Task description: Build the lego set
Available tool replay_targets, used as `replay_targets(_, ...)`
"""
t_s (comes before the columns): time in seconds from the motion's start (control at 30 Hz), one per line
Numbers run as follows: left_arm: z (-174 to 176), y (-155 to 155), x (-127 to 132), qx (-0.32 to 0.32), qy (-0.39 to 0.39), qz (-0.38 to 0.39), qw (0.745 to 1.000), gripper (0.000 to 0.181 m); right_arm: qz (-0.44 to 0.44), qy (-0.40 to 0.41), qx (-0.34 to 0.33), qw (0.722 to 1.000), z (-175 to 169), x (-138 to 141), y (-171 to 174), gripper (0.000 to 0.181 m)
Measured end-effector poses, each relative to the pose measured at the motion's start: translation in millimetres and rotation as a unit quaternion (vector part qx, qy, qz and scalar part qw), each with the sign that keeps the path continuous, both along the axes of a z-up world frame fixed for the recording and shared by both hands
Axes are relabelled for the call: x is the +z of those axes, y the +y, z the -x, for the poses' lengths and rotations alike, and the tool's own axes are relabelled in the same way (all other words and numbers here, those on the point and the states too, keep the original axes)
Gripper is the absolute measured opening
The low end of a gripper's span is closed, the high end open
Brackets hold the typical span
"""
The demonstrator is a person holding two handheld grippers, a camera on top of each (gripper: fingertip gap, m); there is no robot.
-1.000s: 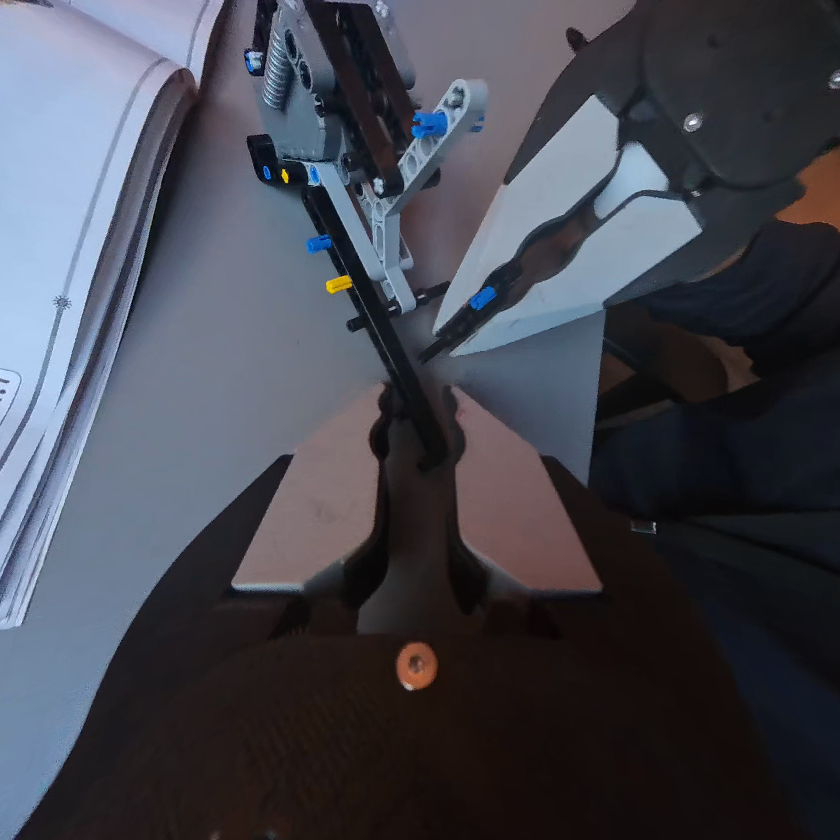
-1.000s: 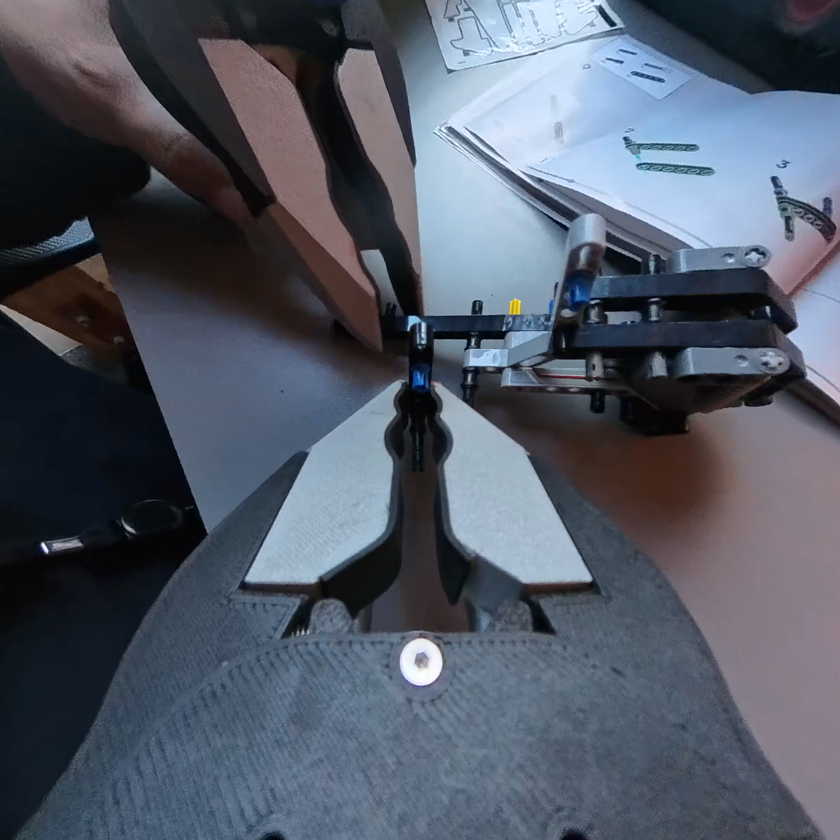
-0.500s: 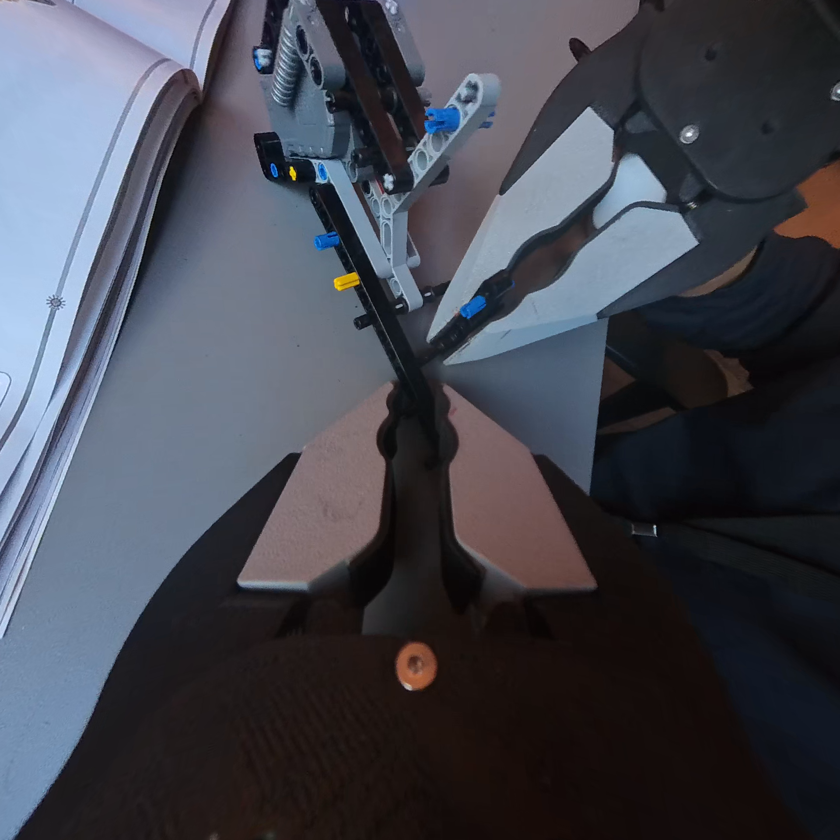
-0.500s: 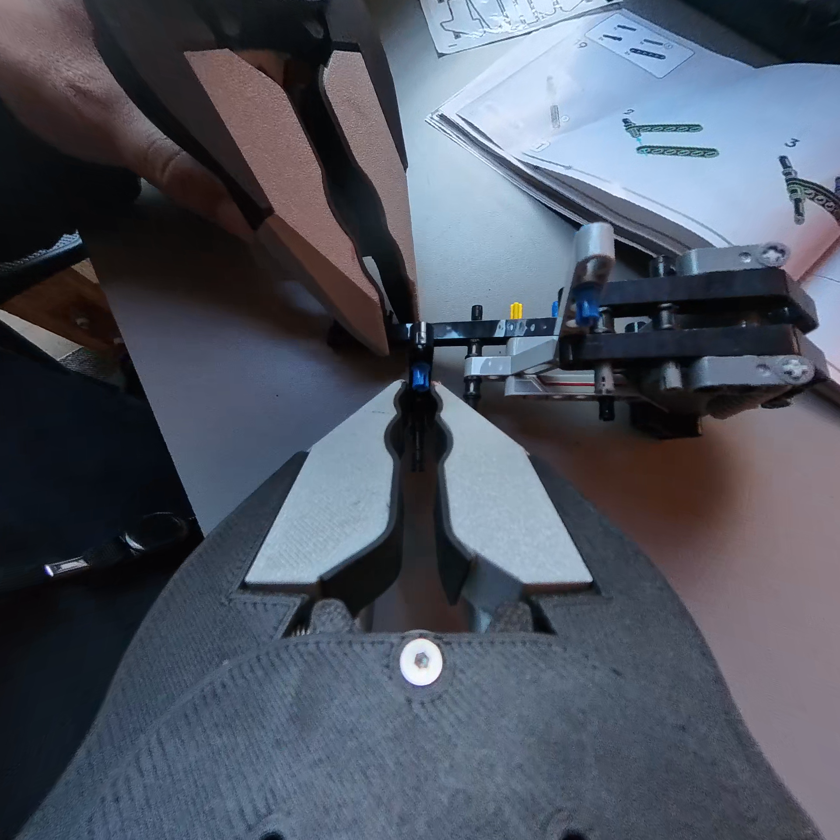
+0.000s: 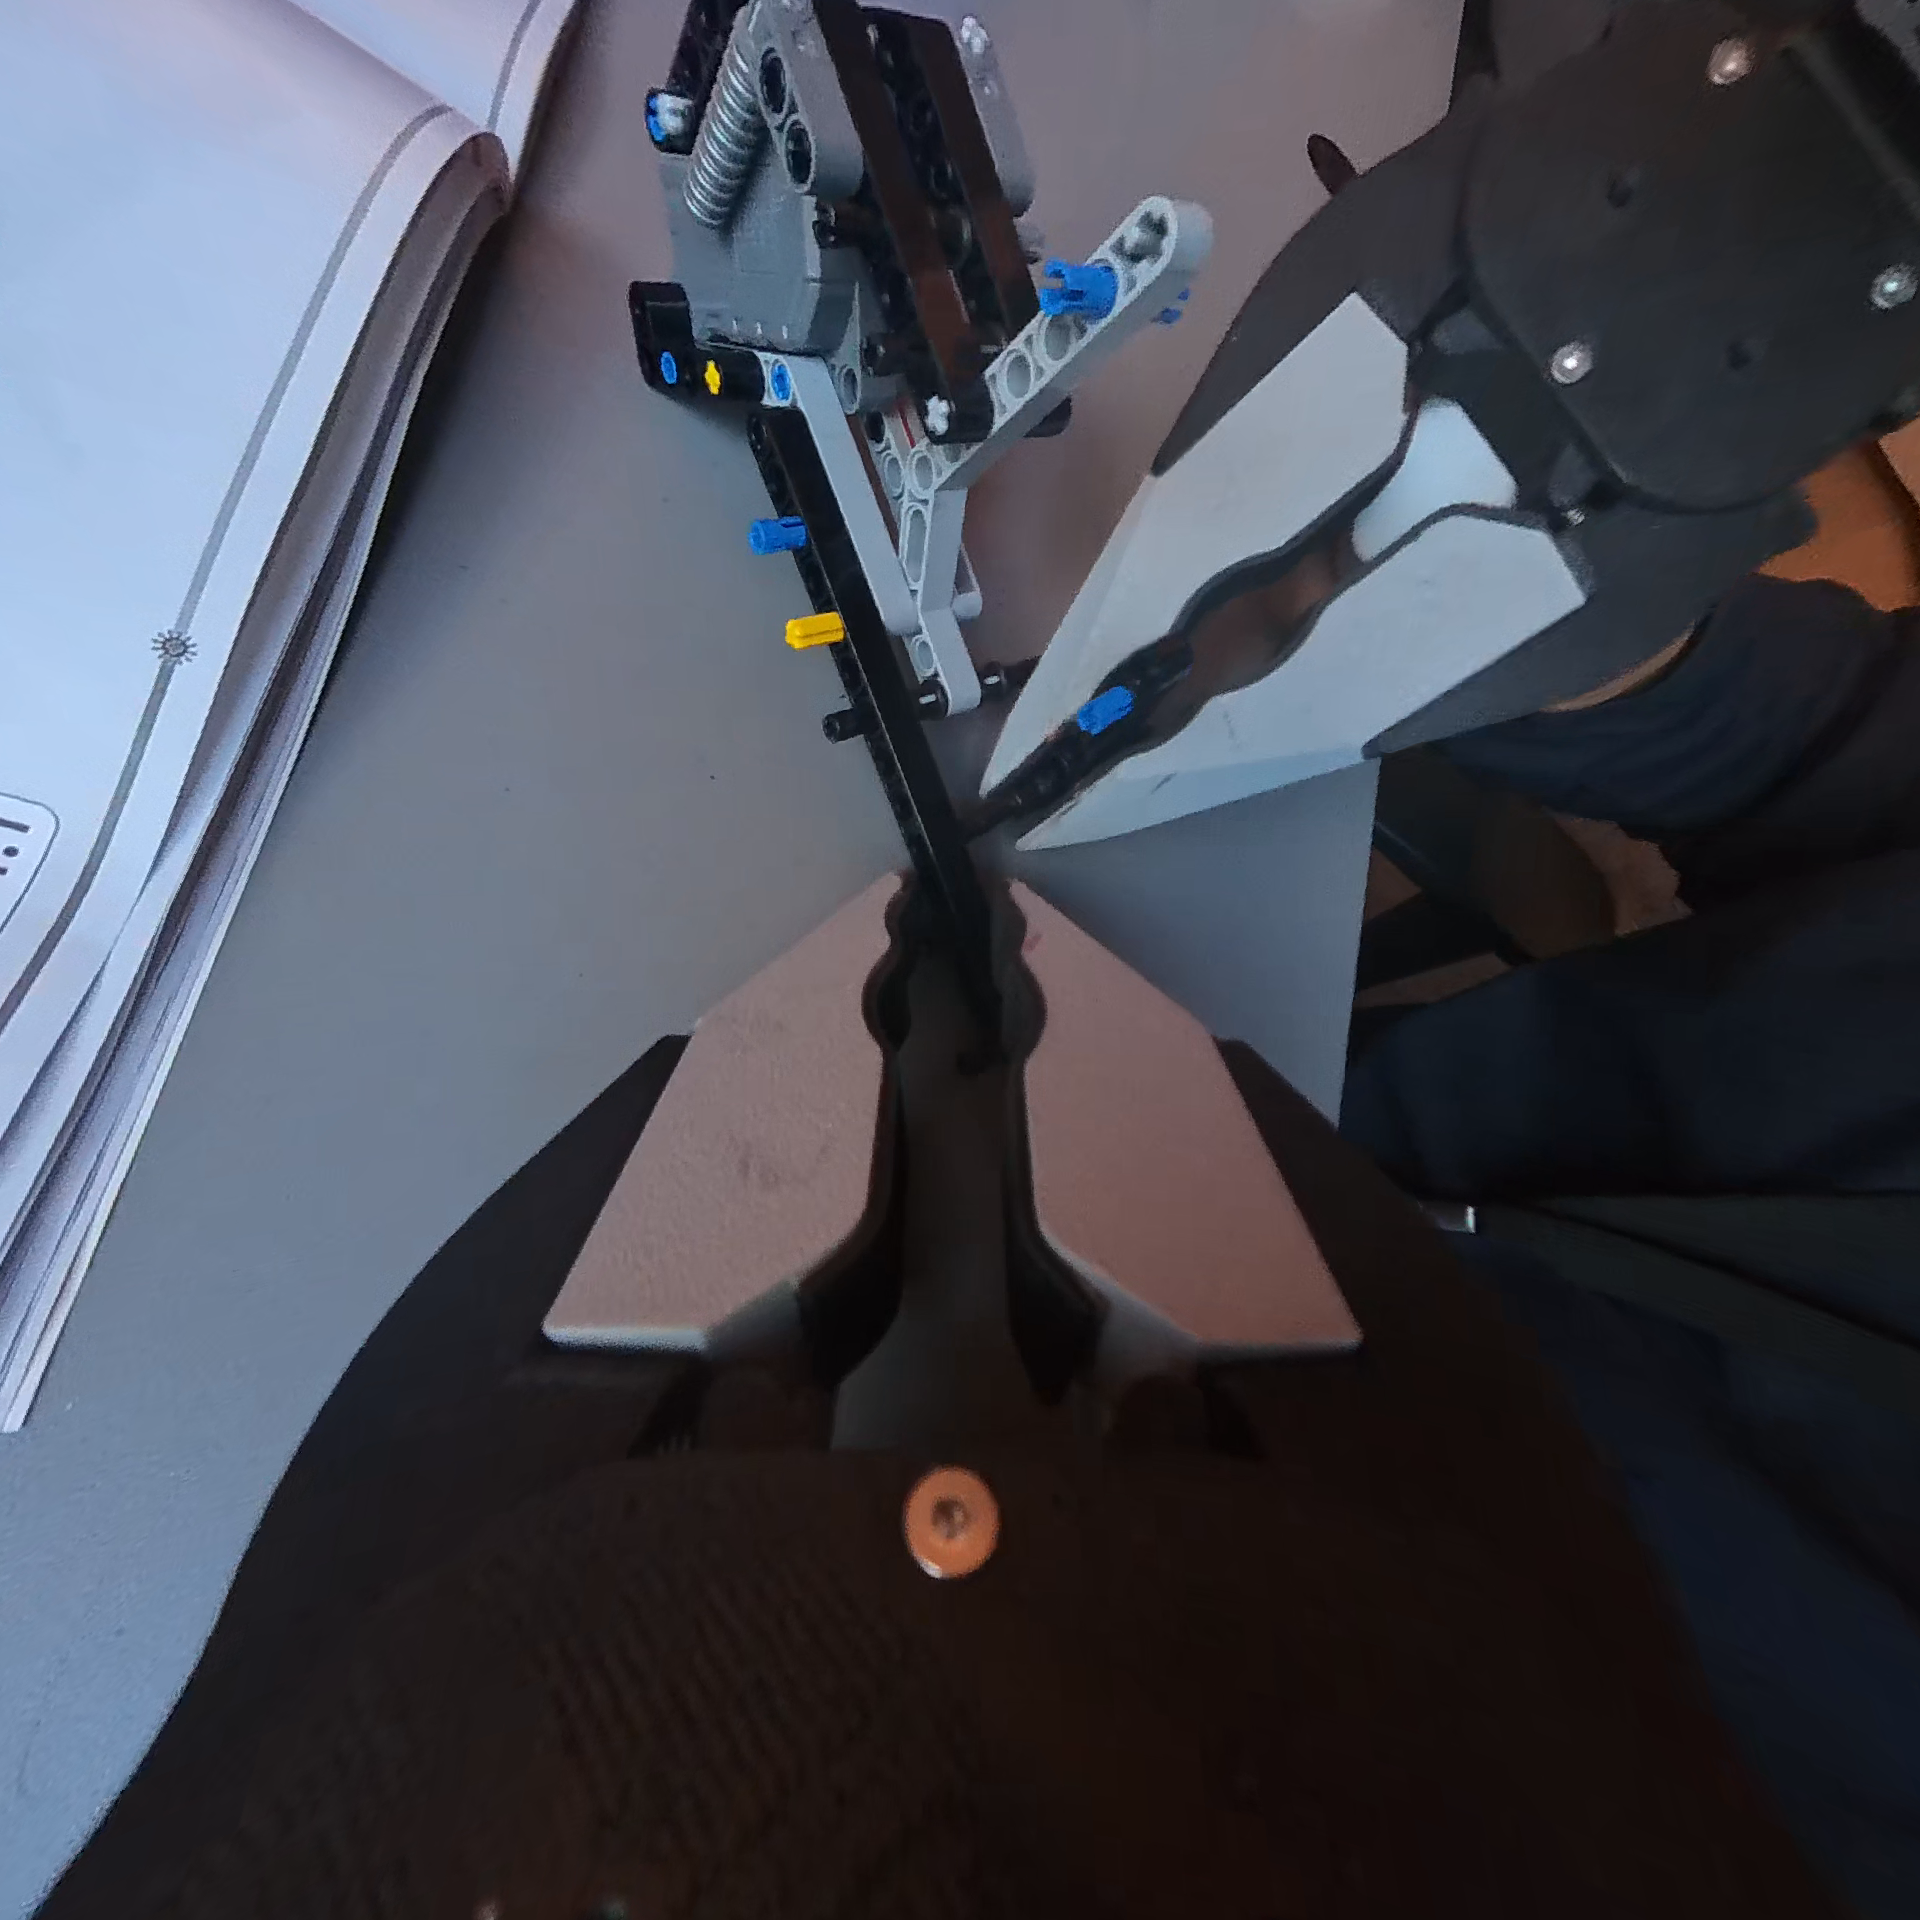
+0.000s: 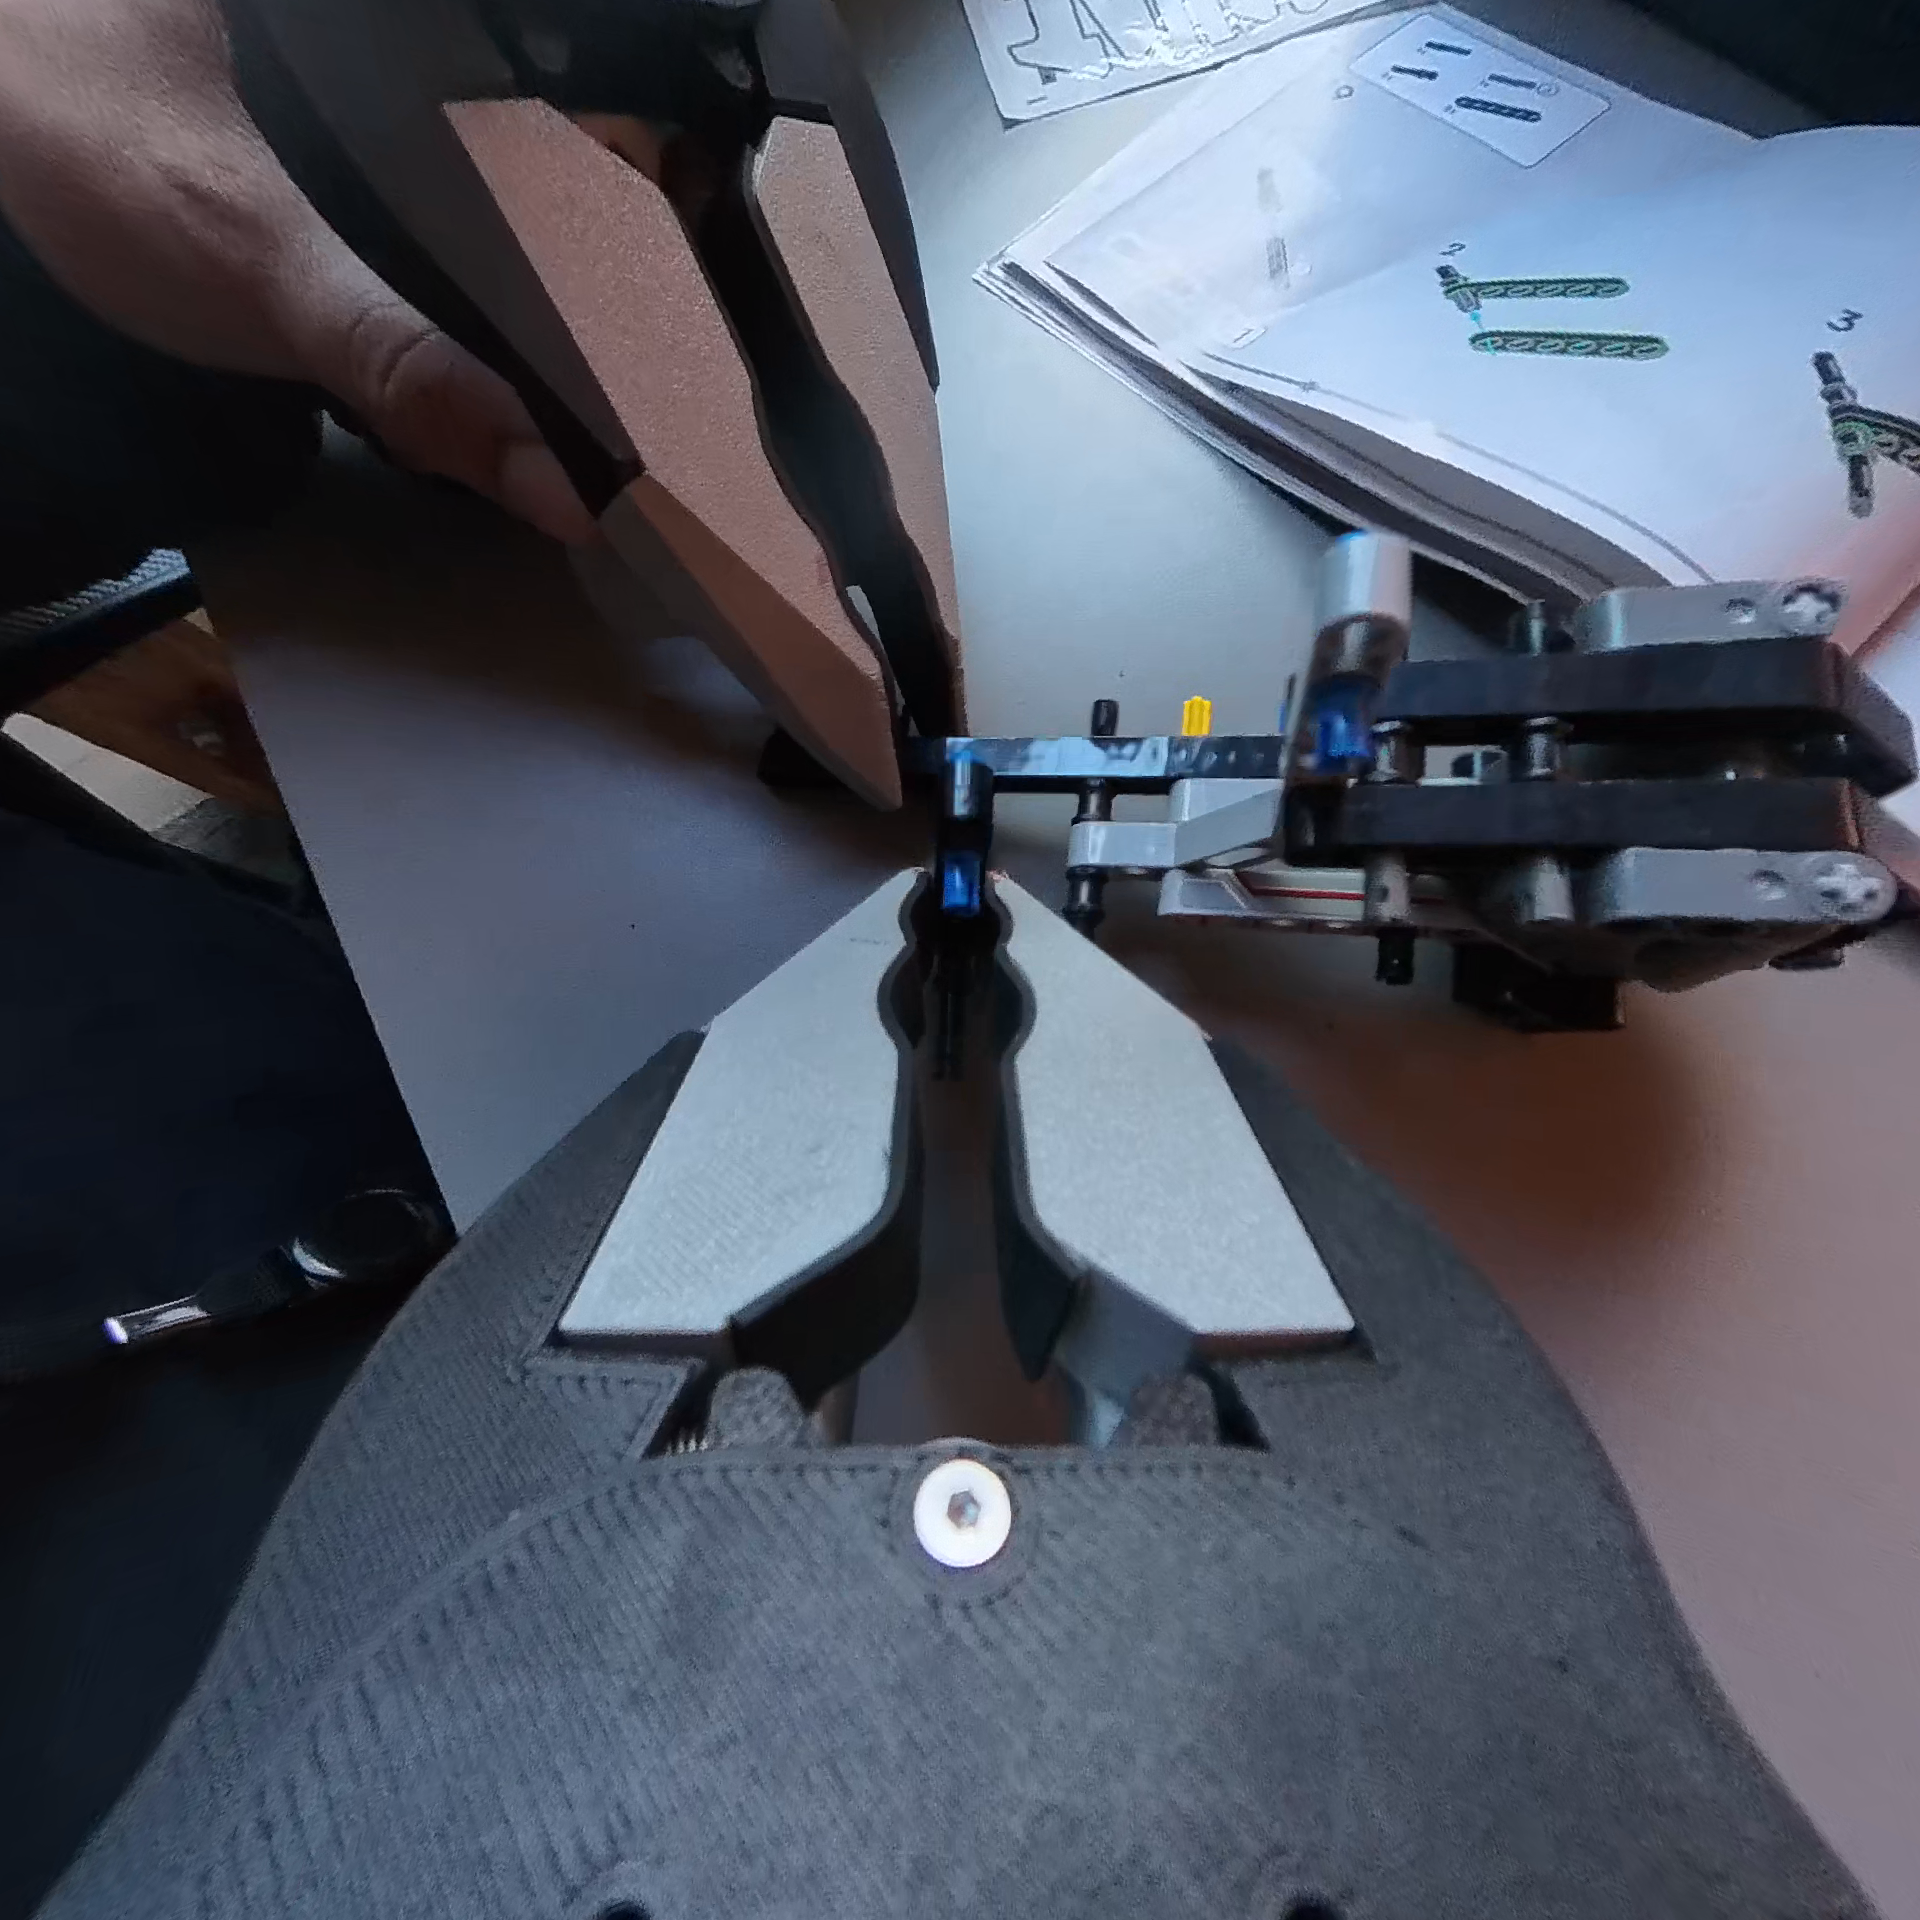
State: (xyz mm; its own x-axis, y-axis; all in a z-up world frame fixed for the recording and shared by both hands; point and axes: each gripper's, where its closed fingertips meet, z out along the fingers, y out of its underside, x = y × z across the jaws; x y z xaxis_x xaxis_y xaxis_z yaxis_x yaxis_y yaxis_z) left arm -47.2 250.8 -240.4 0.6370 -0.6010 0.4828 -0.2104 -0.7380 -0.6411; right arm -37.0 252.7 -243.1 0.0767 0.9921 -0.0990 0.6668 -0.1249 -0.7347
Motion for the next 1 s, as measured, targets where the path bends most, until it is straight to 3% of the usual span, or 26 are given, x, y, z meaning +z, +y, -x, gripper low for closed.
replay_targets(0.03,0.0,0.2,0.0,0.001,0.000,0.000,1.000,0.011,-0.010,-0.003,-0.001,1.000,0.0,-0.7,0.2,0.006)
replay_targets(0.37,3.9,3.5,0.3,0.024,-0.008,0.007,1.000,0.010,-0.045,-0.010,-0.010,0.999,4.1,-1.2,3.1,0.006)
replay_targets(1.0,9.9,7.8,-0.2,0.052,0.048,-0.044,0.997,0.010,-0.141,-0.051,-0.002,0.989,10.0,-0.8,8.0,0.005)
